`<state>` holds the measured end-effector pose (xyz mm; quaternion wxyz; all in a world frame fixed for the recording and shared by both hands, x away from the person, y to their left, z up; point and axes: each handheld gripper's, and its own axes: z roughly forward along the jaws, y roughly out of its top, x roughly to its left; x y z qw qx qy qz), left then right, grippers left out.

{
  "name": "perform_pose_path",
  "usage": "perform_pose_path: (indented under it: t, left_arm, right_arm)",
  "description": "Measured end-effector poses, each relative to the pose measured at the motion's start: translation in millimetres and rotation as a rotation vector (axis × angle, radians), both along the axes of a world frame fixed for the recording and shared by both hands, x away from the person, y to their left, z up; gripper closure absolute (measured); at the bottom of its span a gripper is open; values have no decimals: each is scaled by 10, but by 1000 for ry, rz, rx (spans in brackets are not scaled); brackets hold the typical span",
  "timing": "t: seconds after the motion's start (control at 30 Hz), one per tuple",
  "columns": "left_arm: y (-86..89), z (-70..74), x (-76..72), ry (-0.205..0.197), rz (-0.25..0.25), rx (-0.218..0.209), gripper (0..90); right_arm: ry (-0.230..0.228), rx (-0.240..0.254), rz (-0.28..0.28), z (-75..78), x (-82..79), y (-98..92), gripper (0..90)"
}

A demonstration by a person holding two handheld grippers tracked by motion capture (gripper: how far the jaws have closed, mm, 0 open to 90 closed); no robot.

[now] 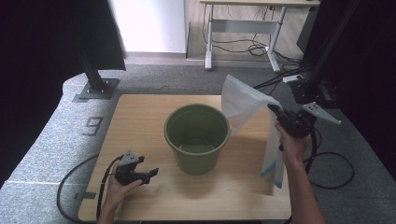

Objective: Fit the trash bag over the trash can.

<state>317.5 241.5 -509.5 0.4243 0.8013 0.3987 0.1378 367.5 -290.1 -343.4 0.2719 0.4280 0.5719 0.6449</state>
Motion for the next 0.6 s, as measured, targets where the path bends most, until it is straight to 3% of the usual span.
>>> perform_pose_path:
  t: [0.3, 0.53, 0.6]
  left_arm:
    - [-3, -11, 3, 4, -2, 0, 162]
    - [-3, -17, 5, 5, -3, -3, 163]
    - [1, -15, 3, 5, -3, -5, 162]
  right_arm:
    - [-35, 21, -8, 139, -43, -16, 886]
    - [-86, 30, -5, 407, -80, 25, 886]
    - [-123, 48, -11, 547, -119, 47, 886]
